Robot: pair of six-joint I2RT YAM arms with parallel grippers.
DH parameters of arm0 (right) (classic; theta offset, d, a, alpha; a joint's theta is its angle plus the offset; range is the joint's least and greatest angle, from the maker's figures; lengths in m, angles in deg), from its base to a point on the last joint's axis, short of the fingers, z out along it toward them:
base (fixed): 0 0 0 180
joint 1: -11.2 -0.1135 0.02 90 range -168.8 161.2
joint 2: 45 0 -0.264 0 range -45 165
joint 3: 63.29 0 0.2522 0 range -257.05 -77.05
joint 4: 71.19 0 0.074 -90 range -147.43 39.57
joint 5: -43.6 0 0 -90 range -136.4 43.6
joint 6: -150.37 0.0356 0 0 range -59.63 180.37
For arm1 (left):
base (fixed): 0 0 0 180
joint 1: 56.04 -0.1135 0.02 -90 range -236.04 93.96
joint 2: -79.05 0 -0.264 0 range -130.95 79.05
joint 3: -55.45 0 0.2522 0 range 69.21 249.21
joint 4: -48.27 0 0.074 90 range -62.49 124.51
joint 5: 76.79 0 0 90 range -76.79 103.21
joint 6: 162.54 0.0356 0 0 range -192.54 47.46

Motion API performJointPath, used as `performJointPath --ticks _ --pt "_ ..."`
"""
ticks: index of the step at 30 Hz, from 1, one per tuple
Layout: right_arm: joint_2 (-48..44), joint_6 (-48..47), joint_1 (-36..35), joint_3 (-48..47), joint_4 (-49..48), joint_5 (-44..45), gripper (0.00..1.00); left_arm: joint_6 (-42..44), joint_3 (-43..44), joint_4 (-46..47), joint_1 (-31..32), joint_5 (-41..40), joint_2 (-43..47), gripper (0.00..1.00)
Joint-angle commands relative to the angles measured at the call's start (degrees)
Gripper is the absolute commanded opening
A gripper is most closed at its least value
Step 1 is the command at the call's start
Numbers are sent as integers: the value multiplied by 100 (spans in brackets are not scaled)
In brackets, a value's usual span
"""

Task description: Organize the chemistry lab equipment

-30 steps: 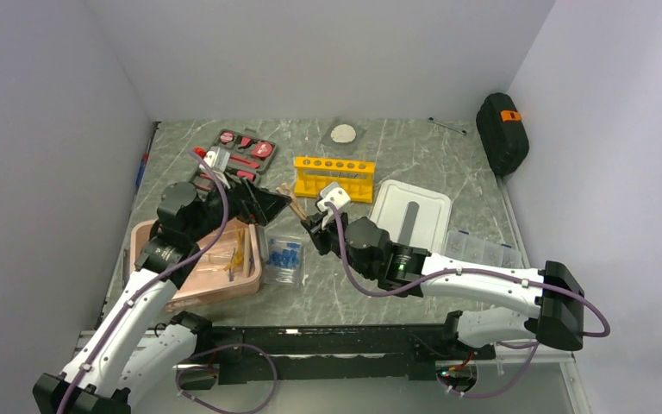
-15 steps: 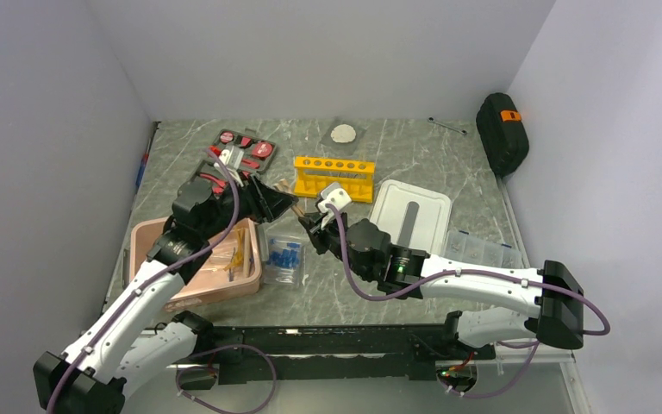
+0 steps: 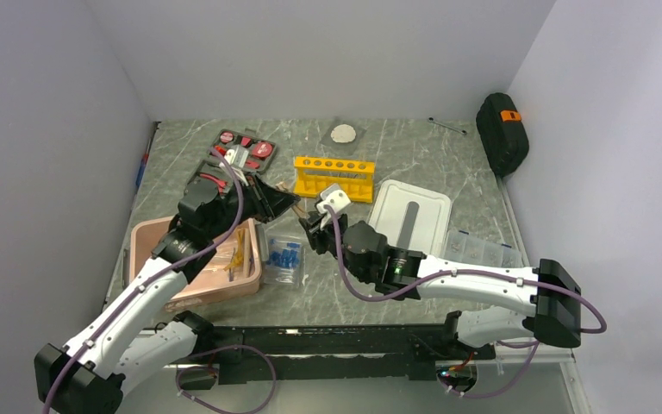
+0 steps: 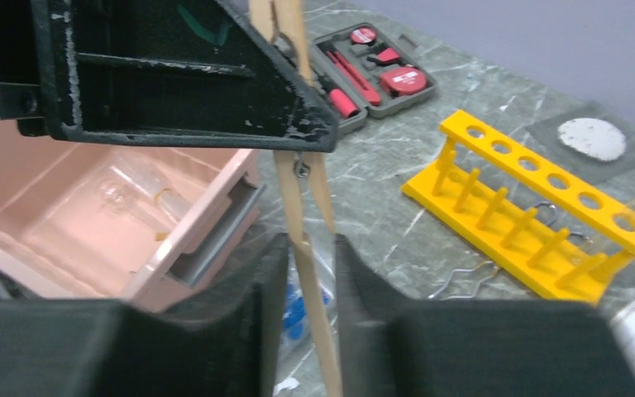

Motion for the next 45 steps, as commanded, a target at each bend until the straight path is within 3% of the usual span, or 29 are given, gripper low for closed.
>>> performJointPath --ticks 1,3,5,11,17,21,30,45 --pt "-309 69 -36 219 -418 386 42 433 268 -469 -4 -602 116 0" --pt "-476 69 -32 392 -459 530 60 648 361 -756 -6 -931 216 0" --pt "-603 29 -19 515 -469 692 72 916 519 -1120 -19 -1260 287 0" --pt "-889 284 354 708 -106 856 82 1826 1287 -2656 -316 -1709 265 0" --pt "-1304 865 1133 1045 238 287 84 2549 1924 -4367 -1884 -1053 91 0" --pt "-1470 1018 1475 1224 372 127 85 2966 2183 -4992 -2385 -712 -229 0" --pt "-1614 1094 1589 1393 557 187 85 3113 1810 -5262 -2402 -1161 -788 0" --pt "-1552 1150 1656 1444 628 185 85 3058 1105 -4893 -2406 -753 -1394 0"
